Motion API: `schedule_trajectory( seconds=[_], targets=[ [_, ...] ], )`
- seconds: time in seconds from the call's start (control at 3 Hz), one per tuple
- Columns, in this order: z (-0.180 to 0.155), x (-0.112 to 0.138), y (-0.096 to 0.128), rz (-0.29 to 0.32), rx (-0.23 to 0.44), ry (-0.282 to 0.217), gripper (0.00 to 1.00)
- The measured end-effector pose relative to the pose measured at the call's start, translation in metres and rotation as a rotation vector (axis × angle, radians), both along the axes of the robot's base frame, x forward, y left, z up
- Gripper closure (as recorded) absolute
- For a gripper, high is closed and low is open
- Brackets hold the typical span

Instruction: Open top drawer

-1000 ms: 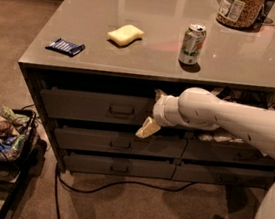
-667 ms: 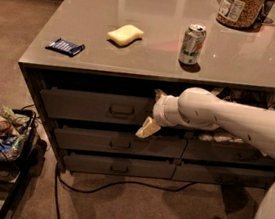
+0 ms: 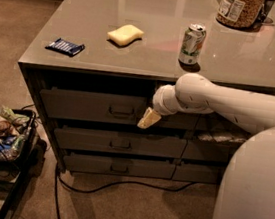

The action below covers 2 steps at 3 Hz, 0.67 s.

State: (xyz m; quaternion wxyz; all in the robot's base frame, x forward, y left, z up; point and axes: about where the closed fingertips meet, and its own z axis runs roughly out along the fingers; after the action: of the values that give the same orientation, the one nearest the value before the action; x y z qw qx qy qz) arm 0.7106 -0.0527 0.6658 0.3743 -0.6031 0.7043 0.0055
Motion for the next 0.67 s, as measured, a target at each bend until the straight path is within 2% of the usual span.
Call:
schedule_trajectory(
  seconds=[0.33,0.67],
  targets=[
    [-0.0266,-0.0024,0.0005,-0.015,-0.001,0.062,0.00],
    [-0.0267,-0.0024,0.0005,-0.015,-0.001,0.062,0.00]
  ],
)
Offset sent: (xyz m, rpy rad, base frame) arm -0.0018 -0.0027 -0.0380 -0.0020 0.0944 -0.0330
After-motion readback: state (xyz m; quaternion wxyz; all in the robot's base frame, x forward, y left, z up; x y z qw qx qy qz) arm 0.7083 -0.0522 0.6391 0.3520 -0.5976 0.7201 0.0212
